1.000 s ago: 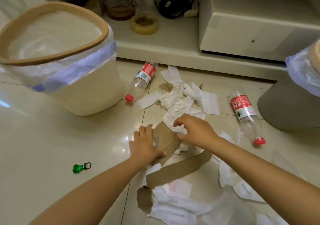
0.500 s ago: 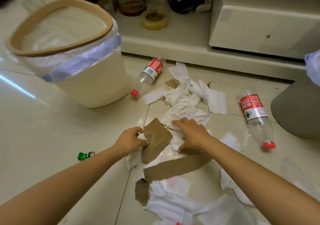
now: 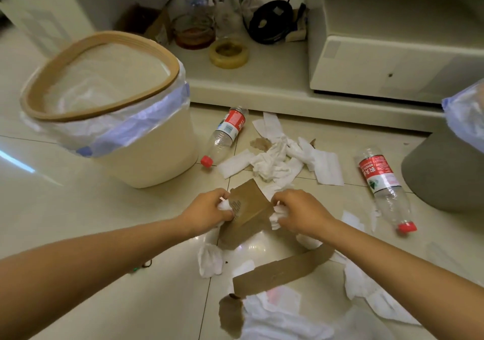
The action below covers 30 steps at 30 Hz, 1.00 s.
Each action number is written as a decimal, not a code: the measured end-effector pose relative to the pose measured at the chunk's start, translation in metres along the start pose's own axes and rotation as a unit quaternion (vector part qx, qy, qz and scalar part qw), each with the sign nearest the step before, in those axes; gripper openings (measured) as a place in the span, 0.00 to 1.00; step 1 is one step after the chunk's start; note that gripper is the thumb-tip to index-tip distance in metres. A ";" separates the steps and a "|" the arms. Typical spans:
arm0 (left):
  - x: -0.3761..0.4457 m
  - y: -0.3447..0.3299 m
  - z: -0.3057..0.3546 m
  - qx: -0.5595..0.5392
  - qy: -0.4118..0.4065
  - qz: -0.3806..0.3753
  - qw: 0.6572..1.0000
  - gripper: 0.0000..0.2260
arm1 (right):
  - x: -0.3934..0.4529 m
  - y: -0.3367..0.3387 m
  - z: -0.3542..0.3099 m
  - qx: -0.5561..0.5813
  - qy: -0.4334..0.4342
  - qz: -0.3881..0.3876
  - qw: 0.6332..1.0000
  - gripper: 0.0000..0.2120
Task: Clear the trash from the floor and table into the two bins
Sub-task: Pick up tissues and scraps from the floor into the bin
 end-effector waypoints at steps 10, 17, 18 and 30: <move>0.003 0.099 0.129 0.094 -0.182 0.000 0.979 0.15 | -0.043 0.111 -0.043 0.076 -0.048 0.134 0.987 0.10; -0.016 0.144 0.147 0.007 -0.218 0.063 0.974 0.13 | -0.041 0.158 -0.072 0.111 -0.074 0.260 0.956 0.11; -0.023 0.152 0.147 0.002 -0.218 0.079 0.973 0.13 | -0.040 0.160 -0.079 0.115 -0.070 0.272 0.953 0.11; -0.068 0.293 0.087 -0.069 -0.109 0.299 0.946 0.20 | 0.018 0.176 -0.208 0.238 0.059 0.306 0.920 0.10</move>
Point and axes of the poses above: each hand's wrist, its own x-axis towards the middle knuckle, its own y-axis out of the back of the hand, z = x × y, the point moved 3 cm from there along x, towards the middle knuckle, and after that the axes turned 2 degrees about x, right-handed, at the moved point
